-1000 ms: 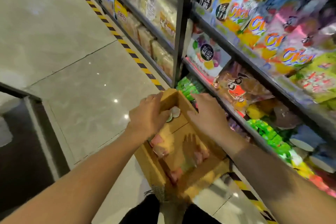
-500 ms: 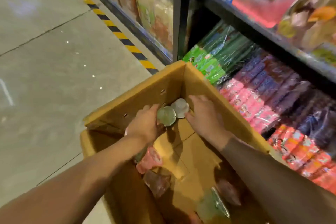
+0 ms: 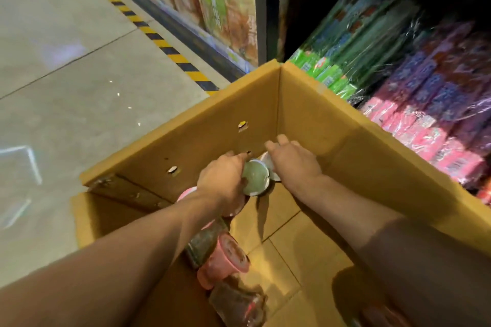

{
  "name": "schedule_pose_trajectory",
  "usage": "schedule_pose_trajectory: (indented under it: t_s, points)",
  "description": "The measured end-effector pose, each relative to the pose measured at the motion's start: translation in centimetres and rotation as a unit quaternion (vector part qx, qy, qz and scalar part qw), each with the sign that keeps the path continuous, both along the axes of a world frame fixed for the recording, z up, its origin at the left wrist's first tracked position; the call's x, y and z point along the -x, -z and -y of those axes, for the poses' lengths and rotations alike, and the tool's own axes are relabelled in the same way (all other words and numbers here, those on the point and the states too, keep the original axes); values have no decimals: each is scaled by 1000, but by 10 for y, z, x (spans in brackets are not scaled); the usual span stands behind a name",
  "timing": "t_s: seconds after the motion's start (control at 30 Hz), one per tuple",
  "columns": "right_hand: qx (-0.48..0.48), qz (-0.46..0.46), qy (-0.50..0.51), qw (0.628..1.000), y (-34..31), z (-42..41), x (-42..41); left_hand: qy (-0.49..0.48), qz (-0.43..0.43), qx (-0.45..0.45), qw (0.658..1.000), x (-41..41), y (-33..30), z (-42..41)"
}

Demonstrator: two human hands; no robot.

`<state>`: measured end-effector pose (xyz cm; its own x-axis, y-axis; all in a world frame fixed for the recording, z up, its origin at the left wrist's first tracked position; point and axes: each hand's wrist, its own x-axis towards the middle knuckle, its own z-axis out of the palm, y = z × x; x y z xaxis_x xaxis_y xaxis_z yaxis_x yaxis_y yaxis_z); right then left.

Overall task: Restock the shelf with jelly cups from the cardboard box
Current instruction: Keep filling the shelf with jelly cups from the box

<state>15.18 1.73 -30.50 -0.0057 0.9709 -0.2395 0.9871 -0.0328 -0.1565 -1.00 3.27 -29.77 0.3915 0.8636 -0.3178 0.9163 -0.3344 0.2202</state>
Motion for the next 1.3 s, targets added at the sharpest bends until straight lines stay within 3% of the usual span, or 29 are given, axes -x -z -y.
schedule_pose_trajectory:
  t_s: [0.33, 0.57, 0.77, 0.97, 1.1, 1.3]
  points:
    - [10, 6, 9, 1000, -21, 21, -9, -1, 30, -2, 1000, -12, 0, 6]
    - [37, 9, 13, 999, -96, 57, -21, 21, 33, -3, 999, -17, -74, 35]
    - [50, -73, 49, 995, -247, 81, -18, -33, 64, 14, 997, 6, -234, 54]
    - [16, -141, 61, 988, -481, 77, -6, -145, 194, 31, 970, 45, -469, 53]
    - [-118, -201, 104, 967, -631, 70, 11, -216, 283, -36, 934, 66, -622, 53]
    - [-195, -309, 168, 916, -823, 66, 36, -278, 435, -70, 854, 87, -786, 59]
